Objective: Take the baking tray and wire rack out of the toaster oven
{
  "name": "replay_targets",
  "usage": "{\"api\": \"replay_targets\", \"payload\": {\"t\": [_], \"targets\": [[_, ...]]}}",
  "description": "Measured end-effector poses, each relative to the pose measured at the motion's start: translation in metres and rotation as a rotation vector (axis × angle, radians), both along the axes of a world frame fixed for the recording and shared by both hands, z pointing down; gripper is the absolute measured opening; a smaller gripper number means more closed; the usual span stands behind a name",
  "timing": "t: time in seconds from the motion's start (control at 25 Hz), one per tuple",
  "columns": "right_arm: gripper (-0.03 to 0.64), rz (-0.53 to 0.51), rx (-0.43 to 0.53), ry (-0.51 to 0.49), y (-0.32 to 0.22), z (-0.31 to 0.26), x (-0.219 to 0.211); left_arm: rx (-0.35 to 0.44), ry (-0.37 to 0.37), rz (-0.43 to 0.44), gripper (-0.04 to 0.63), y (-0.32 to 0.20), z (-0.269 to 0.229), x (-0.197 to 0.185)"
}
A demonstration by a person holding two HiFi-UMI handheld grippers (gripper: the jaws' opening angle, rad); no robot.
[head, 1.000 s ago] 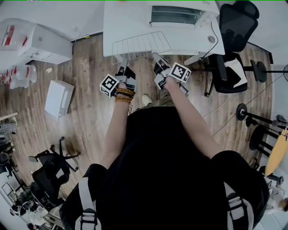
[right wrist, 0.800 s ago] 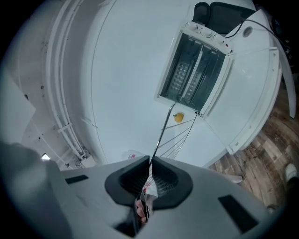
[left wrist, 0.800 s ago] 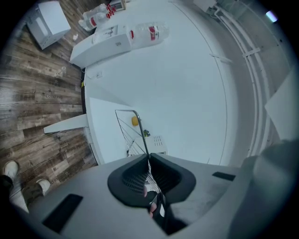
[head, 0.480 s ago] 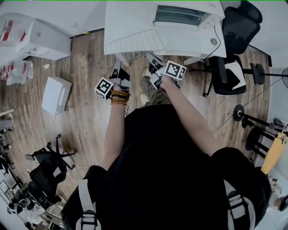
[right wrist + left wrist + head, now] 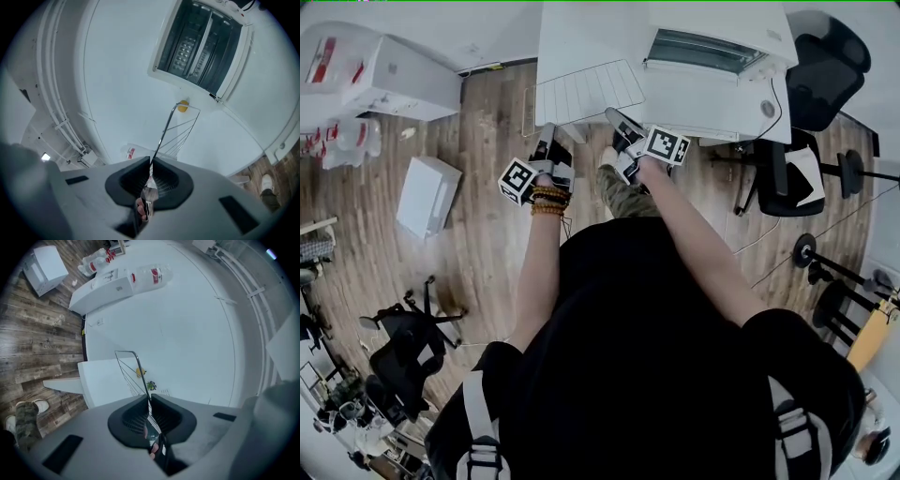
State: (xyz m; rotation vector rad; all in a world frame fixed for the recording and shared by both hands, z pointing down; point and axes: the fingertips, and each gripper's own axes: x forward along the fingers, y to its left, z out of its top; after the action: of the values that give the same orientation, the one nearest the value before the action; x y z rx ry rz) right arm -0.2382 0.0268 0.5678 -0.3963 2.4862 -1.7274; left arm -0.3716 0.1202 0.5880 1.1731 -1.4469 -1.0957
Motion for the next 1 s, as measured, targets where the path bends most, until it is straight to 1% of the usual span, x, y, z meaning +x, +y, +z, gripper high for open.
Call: {"api": "replay_targets", "payload": {"t": [0.12,0.24,0.4,0.52,0.6,0.72,0.84,1.0], "targets": [[0.038,-0.003,-0.015,0.009,-0.014,0.005,-0.017,-0.007,0.004,0.006,0.034,-0.015,0.004,-0.017],[0.038,-0.005,-0.029,0.023,-0.027,0.013,-0.033,-0.038,0.004,0.009,0.034,-0.029,0.012,-0.035],[0.038,0.01,-0.057,0.041,-0.047,0.024,-0.046,-0.064,0.023,0.016,0.034,-0.052,0.022,-0.05],[0.039,0.035,-0.088,0.057,-0.062,0.033,-0.051,-0.086,0.02,0.044,0.034,-0.069,0.029,-0.057],[0.04,0.056,-0.118,0.072,-0.071,0.042,-0.052,-0.108,0.003,0.077,0.034,-0.08,0.034,-0.059],[0.04,0.088,-0.18,0.102,-0.077,0.059,-0.053,-0.164,-0.006,0.127,0.034,-0.089,0.048,-0.06],[0.04,0.107,-0.24,0.146,-0.08,0.079,-0.053,-0.239,0.025,0.173,0.035,-0.094,0.068,-0.061],[0.04,0.097,-0.304,0.227,-0.078,0.102,-0.053,-0.338,0.082,0.203,0.035,-0.091,0.093,-0.058]]}}
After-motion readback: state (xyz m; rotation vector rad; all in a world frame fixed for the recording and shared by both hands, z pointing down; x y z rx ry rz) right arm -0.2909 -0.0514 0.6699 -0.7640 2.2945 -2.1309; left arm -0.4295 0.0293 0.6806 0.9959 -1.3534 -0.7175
